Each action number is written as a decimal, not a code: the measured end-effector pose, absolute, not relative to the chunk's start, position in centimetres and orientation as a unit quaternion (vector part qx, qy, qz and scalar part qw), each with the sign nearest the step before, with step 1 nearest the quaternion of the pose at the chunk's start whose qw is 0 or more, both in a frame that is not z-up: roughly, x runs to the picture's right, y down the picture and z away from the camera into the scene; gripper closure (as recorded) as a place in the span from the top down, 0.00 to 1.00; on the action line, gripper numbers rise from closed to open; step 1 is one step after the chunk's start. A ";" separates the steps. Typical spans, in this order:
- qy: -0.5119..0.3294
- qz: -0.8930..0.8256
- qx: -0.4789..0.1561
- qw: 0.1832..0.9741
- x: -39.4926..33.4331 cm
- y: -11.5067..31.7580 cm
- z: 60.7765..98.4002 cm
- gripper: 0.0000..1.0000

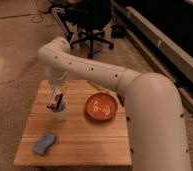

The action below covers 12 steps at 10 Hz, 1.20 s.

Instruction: Place the eraser in the ceramic cup

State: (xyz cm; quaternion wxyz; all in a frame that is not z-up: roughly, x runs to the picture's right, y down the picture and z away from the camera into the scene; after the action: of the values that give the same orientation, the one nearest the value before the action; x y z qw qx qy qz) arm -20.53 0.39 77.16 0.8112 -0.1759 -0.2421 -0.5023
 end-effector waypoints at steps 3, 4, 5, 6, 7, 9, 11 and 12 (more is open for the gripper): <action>-0.220 -0.509 -0.157 0.817 -19.7 0.0 79.1 0.00; -0.216 -0.509 -0.154 0.819 -19.6 0.0 79.4 0.00; -0.213 -0.510 -0.150 0.820 -19.6 -0.2 79.5 0.00; -0.206 -0.510 -0.143 0.823 -19.2 -0.9 80.0 0.00; -0.201 -0.509 -0.140 0.825 -18.8 -1.3 80.3 0.02; -0.193 -0.516 -0.133 0.824 -18.9 -1.0 80.4 0.18; -0.185 -0.521 -0.123 0.824 -19.1 -0.9 80.0 0.39; -0.183 -0.522 -0.120 0.824 -19.3 -0.9 79.8 0.47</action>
State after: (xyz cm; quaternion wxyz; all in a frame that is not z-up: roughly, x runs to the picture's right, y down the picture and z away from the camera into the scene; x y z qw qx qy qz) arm -19.28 -0.86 79.78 0.8244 -0.1196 -0.1827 -0.5221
